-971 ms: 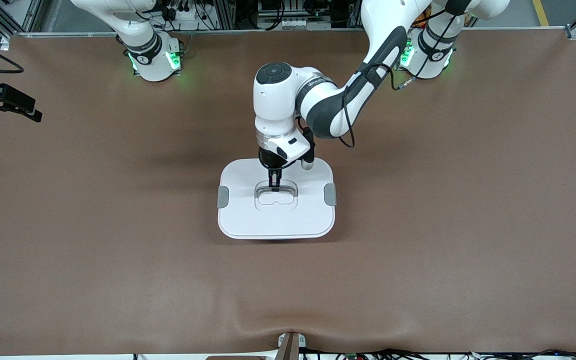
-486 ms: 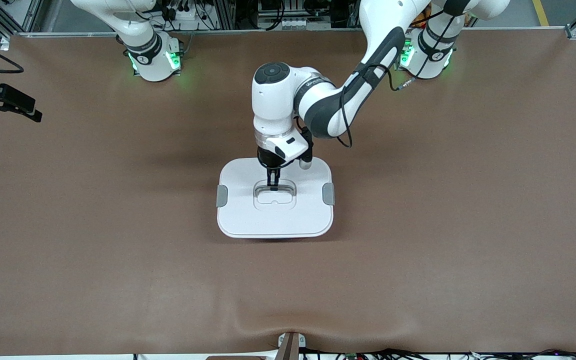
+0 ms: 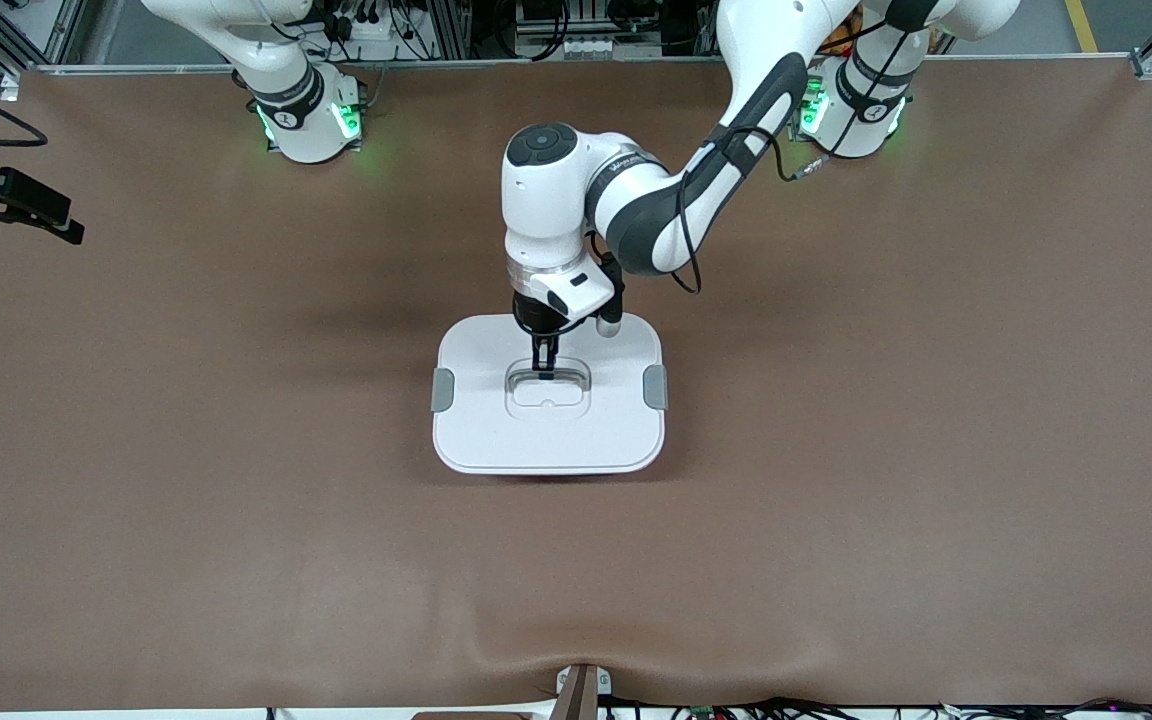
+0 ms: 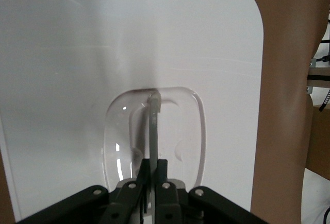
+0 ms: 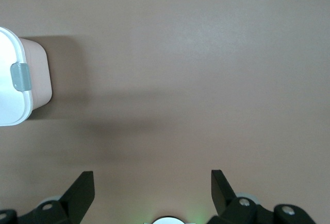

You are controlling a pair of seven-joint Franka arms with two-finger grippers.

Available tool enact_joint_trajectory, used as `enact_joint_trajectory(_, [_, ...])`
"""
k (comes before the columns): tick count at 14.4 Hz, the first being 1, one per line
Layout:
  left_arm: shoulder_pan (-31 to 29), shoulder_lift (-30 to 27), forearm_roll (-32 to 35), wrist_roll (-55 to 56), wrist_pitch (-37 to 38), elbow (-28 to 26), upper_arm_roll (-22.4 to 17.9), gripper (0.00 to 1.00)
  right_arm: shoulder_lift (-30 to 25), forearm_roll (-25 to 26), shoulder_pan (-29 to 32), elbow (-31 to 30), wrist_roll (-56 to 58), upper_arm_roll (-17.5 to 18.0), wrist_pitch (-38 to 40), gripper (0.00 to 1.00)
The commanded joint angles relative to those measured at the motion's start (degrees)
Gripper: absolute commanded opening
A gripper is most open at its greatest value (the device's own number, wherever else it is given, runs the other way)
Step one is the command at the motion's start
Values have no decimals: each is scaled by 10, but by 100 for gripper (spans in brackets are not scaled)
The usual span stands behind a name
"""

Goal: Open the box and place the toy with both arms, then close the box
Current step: 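Lower the lid onto the box and press it down with the left gripper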

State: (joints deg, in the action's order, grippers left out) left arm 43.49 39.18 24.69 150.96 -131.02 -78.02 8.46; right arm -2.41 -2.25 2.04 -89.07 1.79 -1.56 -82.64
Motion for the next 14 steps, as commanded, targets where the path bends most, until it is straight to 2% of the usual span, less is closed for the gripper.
enact_joint_trajectory(1, [9,12,12,9,1,11,-5,0,7,5,4,14,6,3,5,100])
enact_joint_trajectory(8, [4,12,6,5,1,11,-5,0,7,5,4,14,6,3,6,100])
enact_joint_trajectory(9, [3,12,6,5,1,11,-5,3,7,5,4,14,6,3,6,100])
enact_joint_trajectory(11, [3,12,5,6,1,11,-5,20,7,5,4,14,6,3,6,100])
enact_joint_trajectory(14, [2,8,6,4,1,11,-6,91,7,5,4,14,6,3,6,100])
